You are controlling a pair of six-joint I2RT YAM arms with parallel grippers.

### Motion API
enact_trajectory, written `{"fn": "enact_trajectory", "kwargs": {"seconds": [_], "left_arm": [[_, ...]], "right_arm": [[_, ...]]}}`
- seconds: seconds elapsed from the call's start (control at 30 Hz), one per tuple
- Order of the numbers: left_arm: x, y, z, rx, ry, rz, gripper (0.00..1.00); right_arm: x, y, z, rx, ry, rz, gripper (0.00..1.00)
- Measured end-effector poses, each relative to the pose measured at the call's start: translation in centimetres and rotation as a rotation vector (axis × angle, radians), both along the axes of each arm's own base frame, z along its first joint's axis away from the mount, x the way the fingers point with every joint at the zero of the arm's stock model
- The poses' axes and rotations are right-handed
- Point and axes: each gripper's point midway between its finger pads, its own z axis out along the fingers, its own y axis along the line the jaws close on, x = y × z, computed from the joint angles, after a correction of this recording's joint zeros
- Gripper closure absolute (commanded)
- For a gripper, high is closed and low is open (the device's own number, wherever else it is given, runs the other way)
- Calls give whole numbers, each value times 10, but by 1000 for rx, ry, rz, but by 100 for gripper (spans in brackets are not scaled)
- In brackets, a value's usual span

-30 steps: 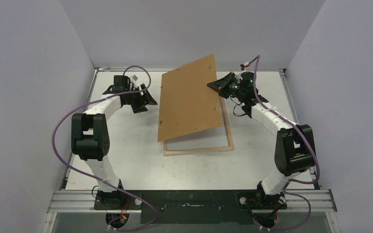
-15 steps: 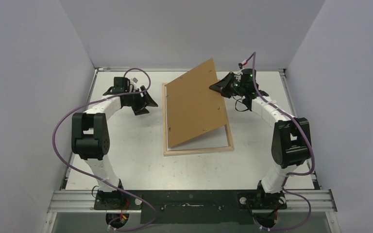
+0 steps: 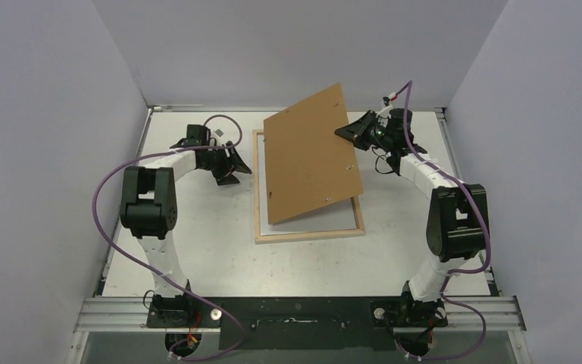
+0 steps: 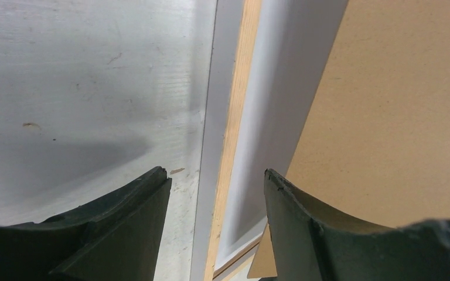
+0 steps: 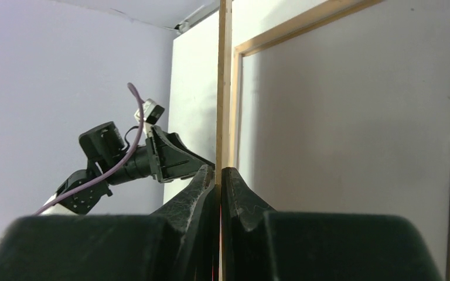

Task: Put the photo into the frame

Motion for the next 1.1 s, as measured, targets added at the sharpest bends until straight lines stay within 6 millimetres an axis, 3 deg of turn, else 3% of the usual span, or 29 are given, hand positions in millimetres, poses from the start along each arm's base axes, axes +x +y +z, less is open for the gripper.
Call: {"fn": "enact_trajectory", "kwargs": {"seconds": [0.2,0.47,0.73,1.1], "left_arm": [[2,-12,1,-5,-6,-28,51],[-1,-17,-13,10,31,-42,61],[-6,-14,-27,29,73,-35,64],[-4,-15,-29,28,76,-37,66]], "right_arm": [[0,5,9,43,-47,18,100],[-1,9,-5,72,-22,20,100],[-3,17,-21,65,16,23,100],[-2,20,-40,53,59,22,100]]}}
